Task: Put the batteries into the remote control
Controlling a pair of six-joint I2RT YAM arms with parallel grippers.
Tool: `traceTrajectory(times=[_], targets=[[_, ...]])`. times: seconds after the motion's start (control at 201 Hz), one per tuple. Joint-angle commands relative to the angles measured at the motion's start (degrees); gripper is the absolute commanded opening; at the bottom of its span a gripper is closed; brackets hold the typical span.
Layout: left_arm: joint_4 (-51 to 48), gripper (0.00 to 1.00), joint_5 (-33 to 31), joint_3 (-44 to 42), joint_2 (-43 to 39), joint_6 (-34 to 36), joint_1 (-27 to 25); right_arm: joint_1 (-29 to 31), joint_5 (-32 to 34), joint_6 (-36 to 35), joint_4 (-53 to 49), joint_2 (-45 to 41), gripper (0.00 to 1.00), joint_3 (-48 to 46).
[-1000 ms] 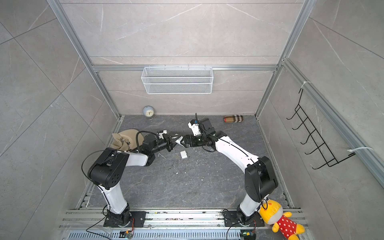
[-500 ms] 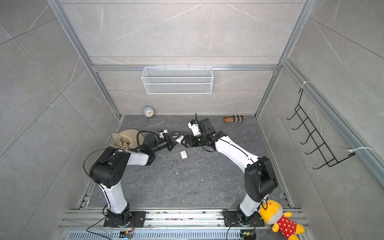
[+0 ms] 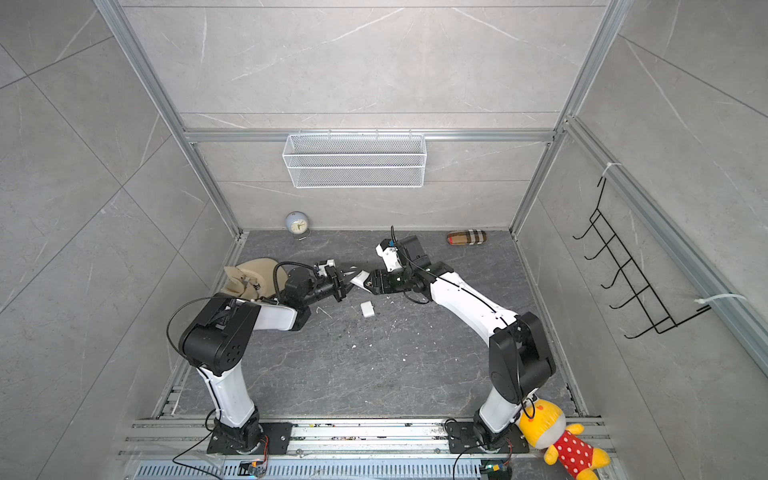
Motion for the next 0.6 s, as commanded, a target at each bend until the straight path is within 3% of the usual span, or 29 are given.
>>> traceTrajectory(times=[0.0,0.368,0.518,0.593], targets=[[3.14,0.0,0.9,1.93,0.23,-0.05,0.13,0.63,-1.19,0.24,1.02,0.94,0.63,2.03],[3.01,0.0,1.4,2.46,-0.39,-0.03,0.17,0.83,-1.37,0.66,0.81,1.6,0.58,2.35],[3.07,0.0,1.56,2.35,-0.5,0.08,0.13,0.74,-1.41,2.13,0.85,0.89,0.74,2.62],[3.18,0.0,1.48,2.28,-0.58,0.01,0.13,0.74,-2.07,3.19,1.68,0.39,0.76,2.55]])
